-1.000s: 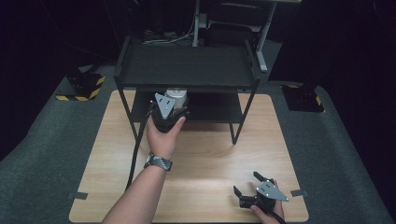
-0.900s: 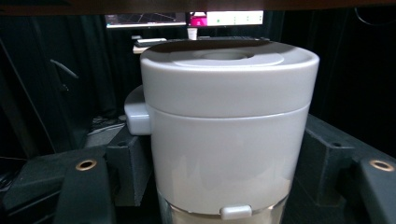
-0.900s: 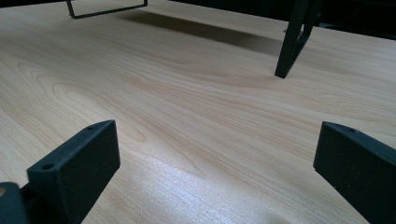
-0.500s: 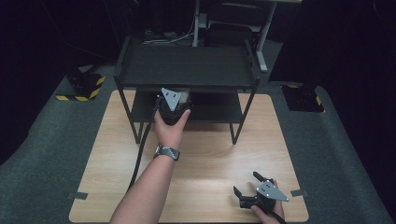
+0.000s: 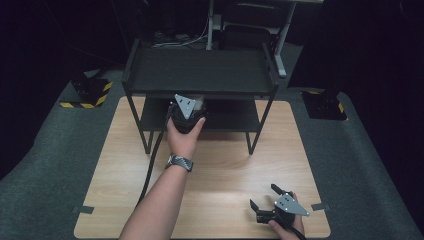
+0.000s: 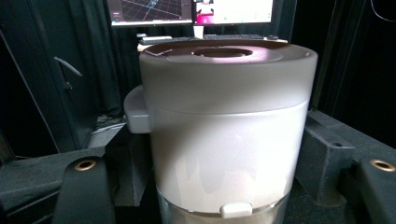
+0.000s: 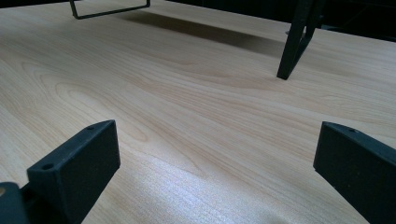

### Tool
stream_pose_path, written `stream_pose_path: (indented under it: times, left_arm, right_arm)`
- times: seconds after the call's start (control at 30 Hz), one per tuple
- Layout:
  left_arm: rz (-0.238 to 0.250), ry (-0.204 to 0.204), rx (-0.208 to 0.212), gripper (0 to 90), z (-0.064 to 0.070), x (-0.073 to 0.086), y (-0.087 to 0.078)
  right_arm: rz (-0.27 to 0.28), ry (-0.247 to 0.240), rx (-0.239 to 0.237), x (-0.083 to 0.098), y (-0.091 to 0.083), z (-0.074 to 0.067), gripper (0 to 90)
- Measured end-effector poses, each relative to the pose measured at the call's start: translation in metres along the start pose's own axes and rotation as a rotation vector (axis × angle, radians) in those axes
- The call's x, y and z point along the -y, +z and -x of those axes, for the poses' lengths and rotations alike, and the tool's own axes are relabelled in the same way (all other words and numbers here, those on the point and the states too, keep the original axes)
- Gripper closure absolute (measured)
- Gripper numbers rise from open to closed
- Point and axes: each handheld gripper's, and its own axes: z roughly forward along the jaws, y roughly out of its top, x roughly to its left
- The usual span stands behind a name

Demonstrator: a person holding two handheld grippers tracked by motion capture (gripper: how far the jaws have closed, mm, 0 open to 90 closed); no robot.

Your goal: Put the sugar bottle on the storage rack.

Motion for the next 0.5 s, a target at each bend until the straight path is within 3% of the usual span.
stream_pose_path:
  times: [0.1,0.23,0.4,0.5]
  left_arm:
    - [-0.004,-0.017,0.007,28.4,-0.0011,-0.0009,0.0004]
    - [-0.018,-0.04,0.014,18.2,-0.0026,-0.0039,0.0006]
    - [-0.031,-0.03,0.01,2.7,-0.0042,-0.0056,0.0001]
    - [-0.017,-0.03,0.028,0.4,-0.0083,-0.0052,-0.0043]
  right_arm:
    - [0.0,0.0,0.0,0.0001,0.0,-0.0001,0.3]
    - [0.001,0.0,0.0,0.0001,0.0,0.0001,0.3]
    - [0.0,-0.001,-0.001,0.0,0.0,0.0001,0.3]
    - [0.001,0.0,-0.002,0.0002,0.0,0.0004,0.3]
